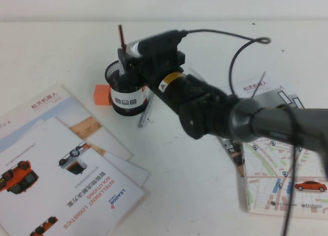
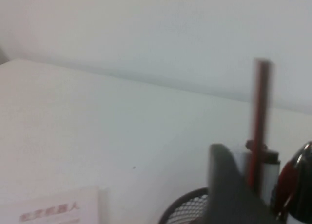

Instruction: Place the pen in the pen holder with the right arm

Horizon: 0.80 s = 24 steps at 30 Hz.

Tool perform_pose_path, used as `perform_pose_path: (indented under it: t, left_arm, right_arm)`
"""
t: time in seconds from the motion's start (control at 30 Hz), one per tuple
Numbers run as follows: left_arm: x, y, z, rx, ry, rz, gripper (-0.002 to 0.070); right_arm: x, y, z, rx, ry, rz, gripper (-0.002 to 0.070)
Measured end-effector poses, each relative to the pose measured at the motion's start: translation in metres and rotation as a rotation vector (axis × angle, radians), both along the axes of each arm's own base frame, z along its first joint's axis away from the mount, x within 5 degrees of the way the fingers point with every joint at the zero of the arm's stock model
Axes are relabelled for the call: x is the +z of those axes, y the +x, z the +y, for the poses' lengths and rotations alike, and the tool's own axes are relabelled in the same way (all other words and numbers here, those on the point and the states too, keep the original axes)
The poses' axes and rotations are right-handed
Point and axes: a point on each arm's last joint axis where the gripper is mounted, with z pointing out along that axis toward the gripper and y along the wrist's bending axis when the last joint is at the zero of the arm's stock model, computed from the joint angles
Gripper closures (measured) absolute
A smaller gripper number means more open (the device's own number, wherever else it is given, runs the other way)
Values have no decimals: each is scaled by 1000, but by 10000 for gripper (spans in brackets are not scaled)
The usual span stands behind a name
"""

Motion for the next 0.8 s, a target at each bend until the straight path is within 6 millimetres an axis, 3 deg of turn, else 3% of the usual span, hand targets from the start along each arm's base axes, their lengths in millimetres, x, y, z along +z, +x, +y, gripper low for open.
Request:
perform_pose_path:
  t: [0.07, 0.13, 0.23, 0.63, 0.8]
  left_arm:
    - [0, 0, 0, 0, 0, 0, 677]
    - [0, 0, 0, 0, 0, 0, 678]
    - [0, 0, 0, 0, 0, 0, 677]
    - [0, 0, 0, 0, 0, 0, 677]
    - [0, 0, 0, 0, 0, 0, 677]
  right_arm:
    - [21, -12, -6, 11, -5, 21, 420]
    - [41, -30, -16, 25, -5, 24, 560]
    - [58, -59, -37, 28, 6, 28, 653]
    - [72, -174, -138, 62, -78, 99, 694]
    - [62, -206, -167, 63, -86, 108, 695]
